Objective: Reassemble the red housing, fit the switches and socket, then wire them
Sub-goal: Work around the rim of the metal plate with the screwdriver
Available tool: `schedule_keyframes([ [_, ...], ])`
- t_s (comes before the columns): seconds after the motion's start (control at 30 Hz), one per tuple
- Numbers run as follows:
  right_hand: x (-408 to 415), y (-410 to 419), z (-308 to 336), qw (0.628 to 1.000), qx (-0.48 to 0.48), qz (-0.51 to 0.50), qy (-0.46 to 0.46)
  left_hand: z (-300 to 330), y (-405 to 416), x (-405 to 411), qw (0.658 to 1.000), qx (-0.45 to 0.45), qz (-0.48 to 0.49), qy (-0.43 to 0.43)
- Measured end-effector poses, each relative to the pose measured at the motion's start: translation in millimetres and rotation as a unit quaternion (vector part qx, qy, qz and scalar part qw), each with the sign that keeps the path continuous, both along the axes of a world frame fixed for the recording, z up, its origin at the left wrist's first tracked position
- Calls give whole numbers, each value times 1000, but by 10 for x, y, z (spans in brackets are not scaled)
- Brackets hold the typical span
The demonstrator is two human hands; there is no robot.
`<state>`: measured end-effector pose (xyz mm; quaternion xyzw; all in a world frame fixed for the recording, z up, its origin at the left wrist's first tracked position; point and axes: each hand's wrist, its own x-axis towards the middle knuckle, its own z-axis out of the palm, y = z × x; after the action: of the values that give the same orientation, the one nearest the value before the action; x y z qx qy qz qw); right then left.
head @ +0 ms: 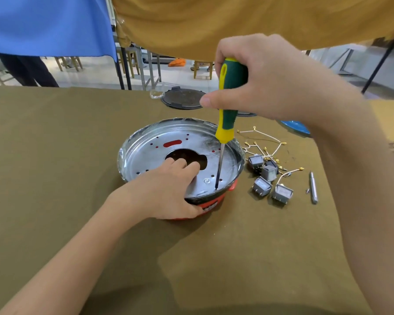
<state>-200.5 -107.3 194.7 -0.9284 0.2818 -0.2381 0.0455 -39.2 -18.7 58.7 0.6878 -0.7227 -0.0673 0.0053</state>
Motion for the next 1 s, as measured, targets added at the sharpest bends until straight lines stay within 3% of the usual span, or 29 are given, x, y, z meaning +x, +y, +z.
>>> schedule_keyframes([
  [0.07,17,-5,-42,1000,4,-3,0,-4,5,2,1000,-2,4,7],
  [0.23,-63,0,-67,988,131,75,-38,-29,23,-1,1000,-13,13,17],
  [0.47,-20,-11,-101,998,9,-15,-54,-15,23,-15,1000,-10,17,15],
  [0.63,-102,-59,-99,983,164,71,-51,-1,33,-22,1000,-10,13,7],
  [0.73,-142,-66,-81,987,132,70,-60,-15,29,-18,1000,-17,11,6],
  [0.87,-99,-64,-86,998,17,-18,-52,-33,30,-25,999,-32,8,-3],
  [1.0,-128,-52,-74,989,130,68,-27,-49,38,-19,999,-44,11,-6],
])
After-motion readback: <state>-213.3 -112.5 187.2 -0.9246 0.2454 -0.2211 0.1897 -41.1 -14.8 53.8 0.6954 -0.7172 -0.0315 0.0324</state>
